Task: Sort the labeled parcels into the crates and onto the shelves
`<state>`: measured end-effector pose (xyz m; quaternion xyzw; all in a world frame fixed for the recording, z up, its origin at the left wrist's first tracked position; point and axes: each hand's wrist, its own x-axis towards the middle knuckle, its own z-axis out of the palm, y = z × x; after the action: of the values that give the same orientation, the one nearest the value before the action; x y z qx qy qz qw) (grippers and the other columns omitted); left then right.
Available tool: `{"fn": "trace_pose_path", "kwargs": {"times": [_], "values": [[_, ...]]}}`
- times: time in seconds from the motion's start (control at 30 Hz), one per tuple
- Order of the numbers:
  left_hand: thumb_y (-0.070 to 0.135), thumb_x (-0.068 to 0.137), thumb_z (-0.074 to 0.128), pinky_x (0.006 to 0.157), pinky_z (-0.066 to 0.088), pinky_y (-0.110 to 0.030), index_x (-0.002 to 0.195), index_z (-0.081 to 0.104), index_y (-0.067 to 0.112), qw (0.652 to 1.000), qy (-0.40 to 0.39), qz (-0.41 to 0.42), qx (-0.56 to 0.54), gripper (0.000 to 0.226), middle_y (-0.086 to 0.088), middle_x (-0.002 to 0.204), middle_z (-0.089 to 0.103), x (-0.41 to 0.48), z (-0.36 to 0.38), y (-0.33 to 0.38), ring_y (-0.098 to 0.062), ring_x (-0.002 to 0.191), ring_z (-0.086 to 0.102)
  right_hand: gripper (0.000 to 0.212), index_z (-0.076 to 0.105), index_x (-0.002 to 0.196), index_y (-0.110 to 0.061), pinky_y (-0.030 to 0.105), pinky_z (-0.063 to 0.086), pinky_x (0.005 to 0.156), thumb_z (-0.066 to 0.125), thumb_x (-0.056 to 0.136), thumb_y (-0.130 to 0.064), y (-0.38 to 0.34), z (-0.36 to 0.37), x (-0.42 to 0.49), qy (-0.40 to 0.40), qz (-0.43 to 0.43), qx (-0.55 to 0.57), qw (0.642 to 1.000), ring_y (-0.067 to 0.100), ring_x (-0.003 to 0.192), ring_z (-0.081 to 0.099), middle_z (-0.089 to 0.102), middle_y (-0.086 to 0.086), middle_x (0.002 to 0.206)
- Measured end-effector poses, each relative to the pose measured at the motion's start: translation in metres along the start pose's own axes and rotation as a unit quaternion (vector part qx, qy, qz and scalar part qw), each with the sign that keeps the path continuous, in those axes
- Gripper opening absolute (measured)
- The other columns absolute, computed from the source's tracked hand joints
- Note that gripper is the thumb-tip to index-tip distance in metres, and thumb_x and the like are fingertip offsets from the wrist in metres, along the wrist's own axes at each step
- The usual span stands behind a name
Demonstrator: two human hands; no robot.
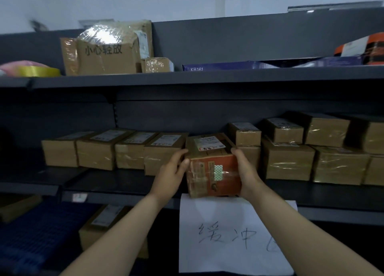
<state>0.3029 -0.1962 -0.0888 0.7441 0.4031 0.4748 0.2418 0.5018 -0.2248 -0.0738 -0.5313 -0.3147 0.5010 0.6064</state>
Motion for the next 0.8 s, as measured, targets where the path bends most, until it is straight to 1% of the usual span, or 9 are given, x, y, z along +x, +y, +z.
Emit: {"fn": "trace_pose_path", "kwargs": {"times": [0.03,0.1,0.27,0.33,0.43,0.53,0.63,0.7,0.8], "values": [[0.038,0.097,0.043,0.092,0.045,-0.029,0.128,0.047,0.032,1.0,0.0,-0.004,0.006,0.032,0.01,0.119,0.057,-0.001,-0.004,0.001,-0.009,0.115,0.053,0.071,0.06,0.118,-0.021,0.05,0.053,0.085,0.066,0.063,-0.065,0.002,0.0,-0.003,0.008,-0.002,0.004,1.0,0.031,0.09,0.07,0.072,0.011,0.102],[0.036,0.099,0.041,0.09,0.039,-0.026,0.13,0.05,0.024,0.999,0.001,-0.01,0.034,0.034,0.005,0.123,0.057,-0.001,-0.012,0.001,-0.009,0.115,0.05,0.069,0.059,0.117,-0.019,0.05,0.054,0.085,0.065,0.065,-0.064,0.006,0.001,-0.008,0.028,-0.021,0.003,0.999,0.031,0.09,0.07,0.072,0.011,0.101],[0.036,0.099,0.043,0.095,0.039,-0.03,0.133,0.049,0.018,0.993,0.008,-0.048,0.106,0.039,-0.004,0.133,0.054,0.013,-0.032,-0.022,-0.02,0.12,0.049,0.041,0.059,0.106,-0.019,0.05,0.052,0.09,0.059,0.083,-0.053,0.004,0.006,-0.014,0.067,-0.054,0.007,0.996,0.03,0.091,0.068,0.069,0.011,0.101],[0.035,0.096,0.048,0.102,0.038,-0.037,0.136,0.045,0.018,0.985,0.006,-0.058,0.164,0.043,-0.008,0.139,0.047,0.024,-0.041,-0.036,-0.027,0.126,0.044,0.035,0.059,0.101,-0.02,0.049,0.051,0.091,0.057,0.087,-0.052,0.004,0.009,-0.011,0.085,-0.06,0.01,0.994,0.03,0.092,0.067,0.069,0.011,0.1],[0.038,0.093,0.052,0.108,0.029,-0.041,0.144,0.032,0.023,0.967,0.001,-0.114,0.226,0.056,-0.013,0.15,0.026,0.042,-0.052,-0.05,-0.036,0.135,0.026,0.035,0.057,0.1,-0.023,0.05,0.05,0.092,0.055,0.087,-0.056,0.005,0.022,-0.004,0.107,-0.055,0.012,0.993,0.03,0.092,0.066,0.068,0.011,0.102],[0.039,0.09,0.058,0.112,0.027,-0.045,0.149,0.017,0.028,0.974,0.025,-0.192,0.121,0.072,-0.014,0.151,0.016,0.064,-0.058,-0.064,-0.037,0.137,0.022,0.031,0.054,0.092,-0.024,0.051,0.048,0.094,0.052,0.089,-0.055,0.008,0.038,0.003,0.131,-0.05,0.012,0.99,0.031,0.093,0.064,0.067,0.01,0.099],[0.032,0.089,0.061,0.108,0.035,-0.046,0.151,0.011,0.023,0.973,0.052,-0.226,-0.015,0.08,-0.018,0.151,0.023,0.085,-0.055,-0.078,-0.037,0.133,0.032,0.033,0.054,0.095,-0.023,0.051,0.048,0.094,0.053,0.088,-0.055,0.013,0.049,0.008,0.151,-0.058,0.014,0.987,0.031,0.094,0.065,0.067,0.011,0.101],[0.033,0.089,0.061,0.105,0.039,-0.046,0.151,0.016,0.014,0.963,0.075,-0.253,-0.058,0.079,-0.02,0.149,0.028,0.094,-0.052,-0.084,-0.037,0.13,0.039,0.037,0.054,0.1,-0.023,0.052,0.048,0.094,0.055,0.086,-0.056,0.016,0.051,0.009,0.164,-0.059,0.017,0.985,0.032,0.094,0.065,0.068,0.011,0.103],[0.047,0.085,0.062,0.101,0.043,-0.045,0.145,0.03,0.006,0.946,0.102,-0.292,-0.096,0.079,-0.02,0.143,0.037,0.101,-0.049,-0.09,-0.038,0.123,0.045,0.034,0.056,0.099,-0.022,0.051,0.048,0.094,0.055,0.087,-0.053,0.02,0.051,0.007,0.174,-0.061,0.008,0.983,0.031,0.095,0.065,0.068,0.011,0.102]]}}
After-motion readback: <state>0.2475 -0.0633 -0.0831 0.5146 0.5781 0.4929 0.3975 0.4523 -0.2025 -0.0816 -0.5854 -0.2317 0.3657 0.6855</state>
